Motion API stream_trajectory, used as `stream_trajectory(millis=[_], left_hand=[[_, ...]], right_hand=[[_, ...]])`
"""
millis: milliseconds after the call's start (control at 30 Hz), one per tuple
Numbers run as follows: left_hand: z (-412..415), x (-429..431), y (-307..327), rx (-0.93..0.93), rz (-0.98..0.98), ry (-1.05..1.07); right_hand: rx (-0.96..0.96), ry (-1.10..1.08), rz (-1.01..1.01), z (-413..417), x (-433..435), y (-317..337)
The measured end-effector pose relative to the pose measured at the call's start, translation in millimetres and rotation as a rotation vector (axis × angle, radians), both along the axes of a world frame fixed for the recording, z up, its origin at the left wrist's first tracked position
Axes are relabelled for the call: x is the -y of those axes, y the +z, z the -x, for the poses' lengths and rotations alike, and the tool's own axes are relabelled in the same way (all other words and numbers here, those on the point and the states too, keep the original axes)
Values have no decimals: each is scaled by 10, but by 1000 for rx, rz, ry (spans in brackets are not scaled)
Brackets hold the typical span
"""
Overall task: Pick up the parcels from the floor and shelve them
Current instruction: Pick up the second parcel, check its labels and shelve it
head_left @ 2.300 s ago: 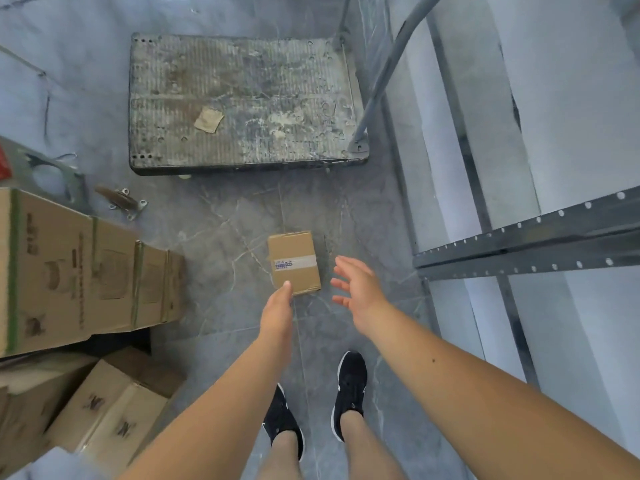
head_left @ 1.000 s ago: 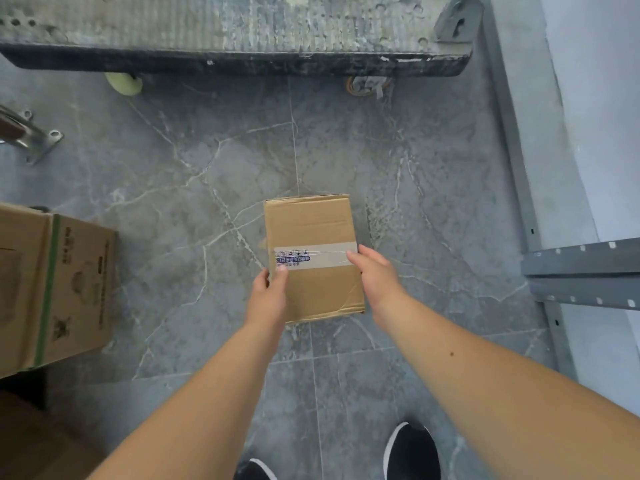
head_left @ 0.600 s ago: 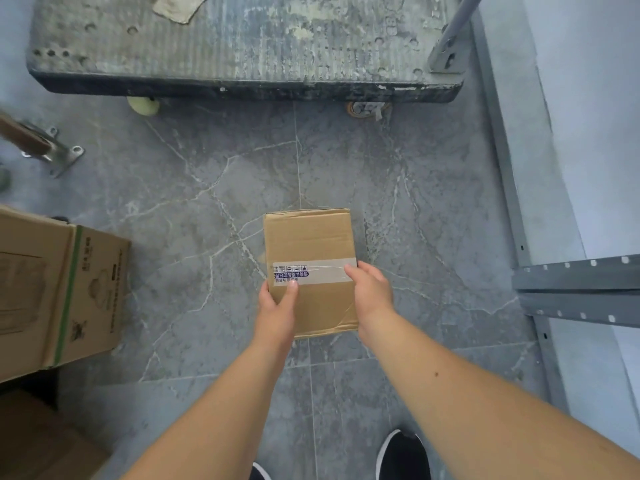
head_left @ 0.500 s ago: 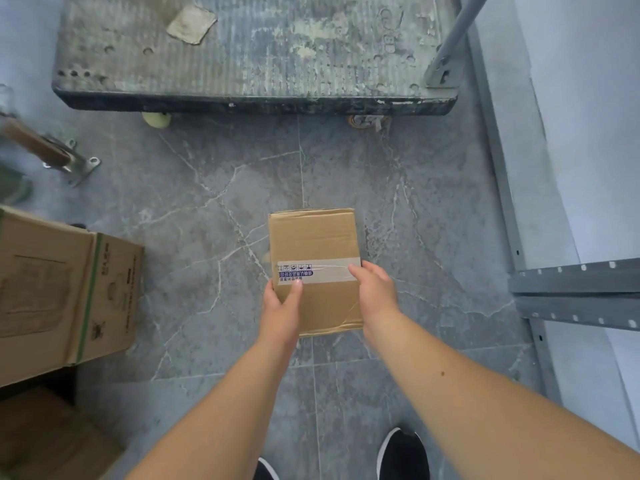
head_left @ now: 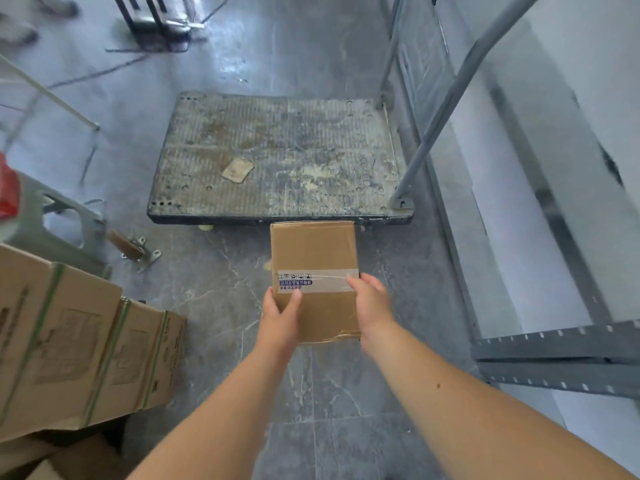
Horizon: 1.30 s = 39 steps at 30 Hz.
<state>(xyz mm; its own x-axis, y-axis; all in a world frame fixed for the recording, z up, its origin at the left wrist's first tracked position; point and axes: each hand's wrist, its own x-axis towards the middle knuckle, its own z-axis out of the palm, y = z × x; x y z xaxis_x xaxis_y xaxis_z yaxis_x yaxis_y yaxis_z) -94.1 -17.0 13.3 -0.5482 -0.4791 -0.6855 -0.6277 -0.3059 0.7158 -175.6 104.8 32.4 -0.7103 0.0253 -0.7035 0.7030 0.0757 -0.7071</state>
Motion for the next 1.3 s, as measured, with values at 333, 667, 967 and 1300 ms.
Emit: stream_trajectory(millis=[333,667,967,1300], left_hand=[[382,168,2143,-247,52,22],[532,362,4060,-434,225,-14],[495,408,5836,-660,388,-30],[277,409,7698,-856,496,62]], right_hand=[[-195,-65,74,300,296,2242],[-398,-39,90,455,353,4257],[-626,-29,134,396,267,6024],[-827,-25,120,115,159,7826]])
